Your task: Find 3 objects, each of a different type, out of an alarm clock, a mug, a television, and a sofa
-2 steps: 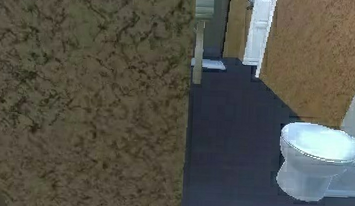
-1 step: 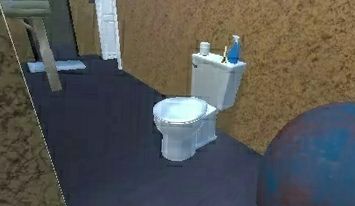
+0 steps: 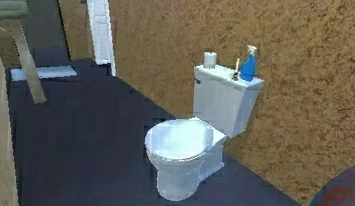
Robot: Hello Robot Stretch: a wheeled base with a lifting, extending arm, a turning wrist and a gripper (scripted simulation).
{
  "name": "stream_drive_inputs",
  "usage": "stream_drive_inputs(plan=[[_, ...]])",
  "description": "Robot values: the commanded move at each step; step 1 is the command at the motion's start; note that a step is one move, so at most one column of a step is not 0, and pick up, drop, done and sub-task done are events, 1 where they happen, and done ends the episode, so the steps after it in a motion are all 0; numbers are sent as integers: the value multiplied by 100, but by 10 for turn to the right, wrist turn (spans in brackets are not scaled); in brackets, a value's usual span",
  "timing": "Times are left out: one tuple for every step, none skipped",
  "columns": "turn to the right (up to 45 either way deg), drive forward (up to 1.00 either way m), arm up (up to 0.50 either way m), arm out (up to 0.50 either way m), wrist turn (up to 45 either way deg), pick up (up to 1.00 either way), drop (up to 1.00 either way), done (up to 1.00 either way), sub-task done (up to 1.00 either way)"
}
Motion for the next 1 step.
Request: stream_drive_inputs(plan=[[-330,0,0,0,0,0,0,0,0]])
